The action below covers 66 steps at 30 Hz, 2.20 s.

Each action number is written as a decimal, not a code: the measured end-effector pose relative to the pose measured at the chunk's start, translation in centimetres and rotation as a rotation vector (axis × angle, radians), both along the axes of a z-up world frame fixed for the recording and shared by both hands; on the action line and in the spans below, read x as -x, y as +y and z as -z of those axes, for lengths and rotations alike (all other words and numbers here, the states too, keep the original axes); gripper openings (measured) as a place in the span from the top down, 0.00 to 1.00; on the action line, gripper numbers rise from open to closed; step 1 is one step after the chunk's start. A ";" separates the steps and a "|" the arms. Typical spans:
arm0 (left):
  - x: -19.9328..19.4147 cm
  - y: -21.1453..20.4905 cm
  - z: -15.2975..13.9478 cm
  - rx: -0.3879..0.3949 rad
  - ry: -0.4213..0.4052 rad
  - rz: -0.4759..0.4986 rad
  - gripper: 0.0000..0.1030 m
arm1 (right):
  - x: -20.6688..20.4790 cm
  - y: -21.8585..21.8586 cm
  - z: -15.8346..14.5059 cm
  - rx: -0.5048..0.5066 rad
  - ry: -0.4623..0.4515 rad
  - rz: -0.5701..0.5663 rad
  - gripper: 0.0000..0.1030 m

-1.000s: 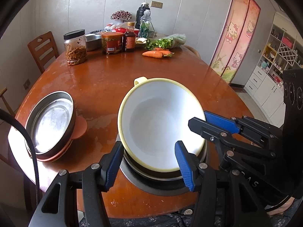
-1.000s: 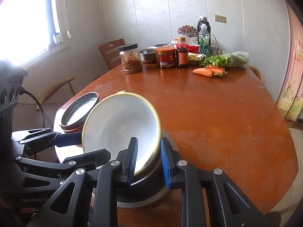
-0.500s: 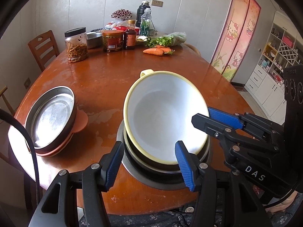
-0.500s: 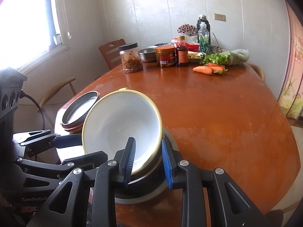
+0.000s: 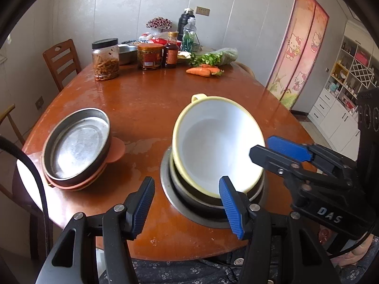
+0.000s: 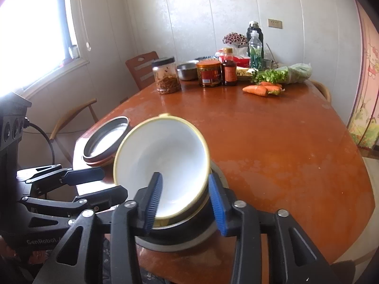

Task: Organize plates and bowls
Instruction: 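Set the yellow bowl into the steel bowl and open the left gripper, then move the left gripper to the basin rim while the right gripper grasps the opposite rim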

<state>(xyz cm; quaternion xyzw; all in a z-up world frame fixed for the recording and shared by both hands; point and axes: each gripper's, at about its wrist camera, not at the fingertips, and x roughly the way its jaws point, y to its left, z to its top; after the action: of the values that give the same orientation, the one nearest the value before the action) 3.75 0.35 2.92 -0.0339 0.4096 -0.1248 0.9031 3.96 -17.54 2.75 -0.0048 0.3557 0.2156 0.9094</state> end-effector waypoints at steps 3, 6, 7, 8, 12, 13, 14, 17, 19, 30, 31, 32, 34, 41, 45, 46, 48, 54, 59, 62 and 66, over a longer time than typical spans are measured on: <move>0.2 0.5 -0.3 0.009 -0.006 -0.015 0.41 | 0.5 -0.3 -0.6 -0.002 -0.019 0.010 0.46; 0.3 1.0 -0.2 0.014 -0.003 -0.032 0.41 | 0.6 -0.7 -0.8 -0.005 -0.019 0.024 0.43; 0.2 1.1 -0.2 0.016 -0.002 -0.036 0.40 | 0.6 -0.9 -0.7 -0.007 -0.014 0.029 0.43; 0.2 1.3 -0.1 0.019 0.000 -0.046 0.40 | 0.5 -1.0 -0.6 -0.006 -0.009 0.034 0.42; 0.0 2.2 0.2 0.025 0.010 -0.092 0.38 | 0.4 -1.8 0.1 -0.006 0.017 0.057 0.40; 0.0 2.4 0.3 0.032 0.012 -0.097 0.38 | 0.4 -2.1 0.4 -0.011 0.028 0.062 0.40; -0.1 2.6 0.4 0.041 0.016 -0.102 0.38 | 0.4 -2.2 0.5 -0.015 0.034 0.067 0.40; -0.2 2.9 0.5 0.058 0.022 -0.108 0.37 | 0.4 -2.5 0.9 -0.019 0.048 0.071 0.40; -0.2 2.9 0.6 0.068 0.028 -0.105 0.36 | 0.5 -2.6 1.1 -0.026 0.055 0.064 0.39; -0.9 1.2 1.3 0.085 0.046 -0.081 0.30 | 0.3 -3.6 2.1 -0.073 0.085 0.064 0.32; -0.9 1.1 1.4 0.086 0.048 -0.080 0.29 | 0.2 -3.6 2.2 -0.079 0.089 0.067 0.32; -1.1 1.1 1.6 0.085 0.056 -0.083 0.29 | 0.1 -3.7 2.3 -0.084 0.093 0.069 0.32; -1.3 1.0 1.9 0.083 0.061 -0.085 0.29 | 0.0 -3.9 2.6 -0.097 0.105 0.071 0.31; -1.9 1.2 2.7 0.121 0.082 -0.083 0.27 | -0.3 -3.9 3.1 -0.122 0.117 0.075 0.29; -2.4 1.2 3.0 0.129 0.092 -0.087 0.26 | -0.7 -4.0 3.4 -0.143 0.134 0.083 0.27; -2.5 1.2 3.1 0.134 0.095 -0.087 0.26 | -0.8 -4.0 3.5 -0.147 0.137 0.087 0.27; -2.7 1.1 3.4 0.140 0.101 -0.084 0.25 | -0.8 -4.0 3.7 -0.152 0.141 0.089 0.27; -3.0 0.5 3.8 0.125 0.102 -0.071 0.24 | -1.0 -4.0 3.9 -0.148 0.145 0.089 0.26; -3.2 0.4 4.2 0.125 0.110 -0.070 0.22 | -1.1 -3.8 4.0 -0.133 0.133 0.082 0.26; -3.4 0.4 4.5 0.127 0.114 -0.062 0.20 | -1.3 -4.0 4.3 -0.153 0.154 0.082 0.25; -3.8 0.4 4.9 0.137 0.130 -0.062 0.19 | -1.7 -4.0 4.7 -0.168 0.187 0.073 0.25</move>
<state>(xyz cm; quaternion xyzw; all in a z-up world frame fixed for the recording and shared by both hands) 7.54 0.76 -1.96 -0.1160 0.4564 -0.1220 0.8737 5.71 -21.56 -1.93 0.1045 0.4196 0.2106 0.8767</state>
